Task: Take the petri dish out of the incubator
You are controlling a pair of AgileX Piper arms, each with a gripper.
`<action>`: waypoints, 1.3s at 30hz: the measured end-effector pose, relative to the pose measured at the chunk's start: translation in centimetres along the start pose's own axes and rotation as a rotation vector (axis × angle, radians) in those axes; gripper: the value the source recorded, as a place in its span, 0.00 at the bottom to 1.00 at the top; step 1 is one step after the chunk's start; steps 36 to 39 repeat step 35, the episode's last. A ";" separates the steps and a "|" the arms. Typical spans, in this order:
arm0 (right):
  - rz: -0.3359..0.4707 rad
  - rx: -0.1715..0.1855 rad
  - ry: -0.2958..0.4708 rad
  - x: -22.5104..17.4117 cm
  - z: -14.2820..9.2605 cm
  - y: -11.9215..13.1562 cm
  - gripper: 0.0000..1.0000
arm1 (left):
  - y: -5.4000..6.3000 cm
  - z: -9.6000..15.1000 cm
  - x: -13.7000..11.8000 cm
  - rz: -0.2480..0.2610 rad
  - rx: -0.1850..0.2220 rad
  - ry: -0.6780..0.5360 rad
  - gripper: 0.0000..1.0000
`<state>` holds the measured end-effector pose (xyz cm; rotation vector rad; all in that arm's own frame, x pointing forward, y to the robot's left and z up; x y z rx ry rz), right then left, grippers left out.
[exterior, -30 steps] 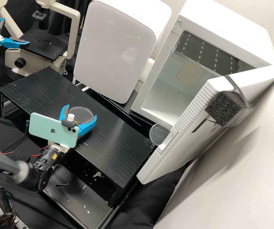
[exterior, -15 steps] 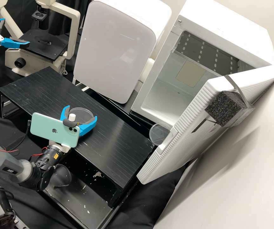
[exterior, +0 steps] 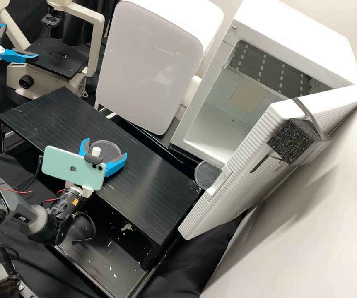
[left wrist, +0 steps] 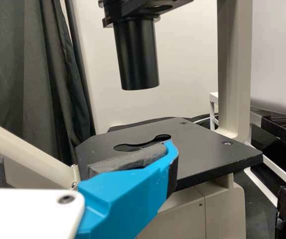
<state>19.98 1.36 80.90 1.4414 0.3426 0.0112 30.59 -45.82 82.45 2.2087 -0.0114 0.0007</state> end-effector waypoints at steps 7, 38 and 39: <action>0.035 0.018 -0.024 -0.1 0.5 0.8 1.00 | 0.0 0.0 0.0 0.000 0.000 0.000 1.00; 0.278 0.172 -0.034 -2.8 -1.1 2.5 1.00 | 0.0 0.0 0.0 0.000 0.000 0.000 1.00; 0.278 0.172 -0.034 -2.8 -1.1 2.5 1.00 | 0.0 0.0 0.0 0.000 0.000 0.000 1.00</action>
